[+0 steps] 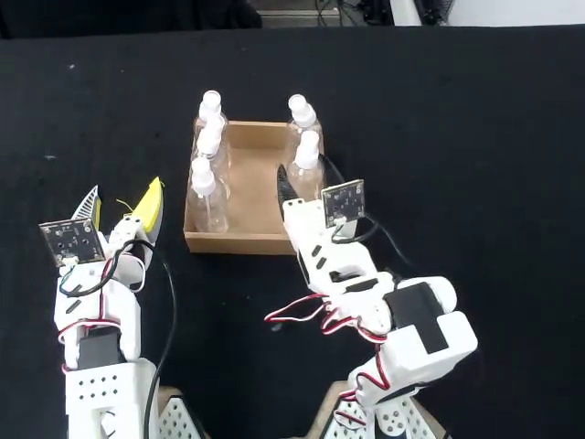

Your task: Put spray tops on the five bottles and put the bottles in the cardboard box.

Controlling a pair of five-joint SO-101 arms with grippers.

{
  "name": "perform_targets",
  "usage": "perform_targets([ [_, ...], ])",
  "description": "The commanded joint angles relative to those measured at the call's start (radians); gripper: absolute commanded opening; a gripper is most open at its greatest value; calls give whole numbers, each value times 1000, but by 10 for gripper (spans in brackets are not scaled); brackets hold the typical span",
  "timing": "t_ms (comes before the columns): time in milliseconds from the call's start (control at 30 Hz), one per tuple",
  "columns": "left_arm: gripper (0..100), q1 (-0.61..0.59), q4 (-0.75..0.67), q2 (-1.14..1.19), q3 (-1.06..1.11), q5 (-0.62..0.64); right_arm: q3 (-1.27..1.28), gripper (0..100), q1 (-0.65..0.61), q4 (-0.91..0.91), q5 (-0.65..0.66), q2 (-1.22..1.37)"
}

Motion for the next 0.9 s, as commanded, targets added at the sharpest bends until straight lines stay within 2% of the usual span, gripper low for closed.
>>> perform_targets([
  [0, 220, 4, -26, -17, 22, 9, 4, 276, -12, -17, 11, -4],
  [100, 220, 4, -26, -17, 22, 9, 4, 335, -12, -17, 11, -4],
  [533, 220, 4, -28, -17, 22, 9, 13, 302, -15, -26, 11, -8],
  [867, 220, 4, -28, -17, 22, 9, 87, 301, -35, -15, 3, -136],
])
